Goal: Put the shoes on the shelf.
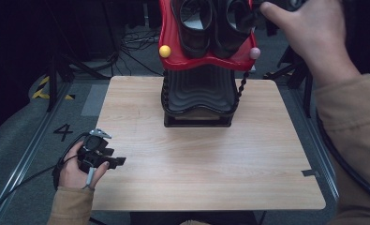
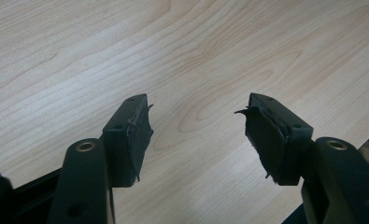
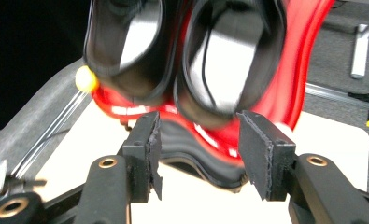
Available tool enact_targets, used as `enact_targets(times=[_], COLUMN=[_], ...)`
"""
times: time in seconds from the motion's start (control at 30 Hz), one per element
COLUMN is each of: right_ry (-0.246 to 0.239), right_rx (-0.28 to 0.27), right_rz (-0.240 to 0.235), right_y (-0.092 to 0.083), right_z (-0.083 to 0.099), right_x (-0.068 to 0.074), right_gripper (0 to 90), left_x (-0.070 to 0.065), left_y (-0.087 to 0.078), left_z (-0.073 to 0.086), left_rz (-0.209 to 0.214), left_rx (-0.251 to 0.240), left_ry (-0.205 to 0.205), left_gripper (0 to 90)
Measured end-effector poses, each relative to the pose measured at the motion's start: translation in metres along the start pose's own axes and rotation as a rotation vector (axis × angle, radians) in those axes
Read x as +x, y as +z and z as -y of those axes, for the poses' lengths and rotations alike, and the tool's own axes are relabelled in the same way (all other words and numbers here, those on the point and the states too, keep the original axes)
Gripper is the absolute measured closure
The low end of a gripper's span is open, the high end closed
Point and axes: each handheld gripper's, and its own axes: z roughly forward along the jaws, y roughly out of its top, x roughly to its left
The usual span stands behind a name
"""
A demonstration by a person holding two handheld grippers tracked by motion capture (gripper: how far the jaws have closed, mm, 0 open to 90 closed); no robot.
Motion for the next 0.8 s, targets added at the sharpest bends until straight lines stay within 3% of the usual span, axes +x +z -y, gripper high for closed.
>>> enact_targets(times=[0.13, 0.33, 0.57, 0.8], right_ry=[-0.023, -0.041, -0.073, -0.118], right_rx=[0.004, 0.035, 0.077, 0.111], right_rz=[-0.026, -0.05, -0.059, -0.074], right_y=[-0.009, -0.017, -0.009, 0.005], right_z=[0.019, 0.065, 0.098, 0.12], right_x=[-0.01, -0.036, -0.052, -0.059], right_gripper=[49.2, 48.5, 47.8, 45.9], left_x=[0.001, -0.001, 0.0, -0.001], left_y=[-0.003, -0.008, -0.01, -0.009], left_z=[0.0, 0.002, 0.002, 0.002], left_rz=[-0.002, -0.002, -0.003, 0.0], left_rx=[-0.001, -0.009, -0.009, -0.005], left_ry=[0.002, -0.02, -0.018, -0.015], left_gripper=[40.5, 40.4, 40.3, 40.2])
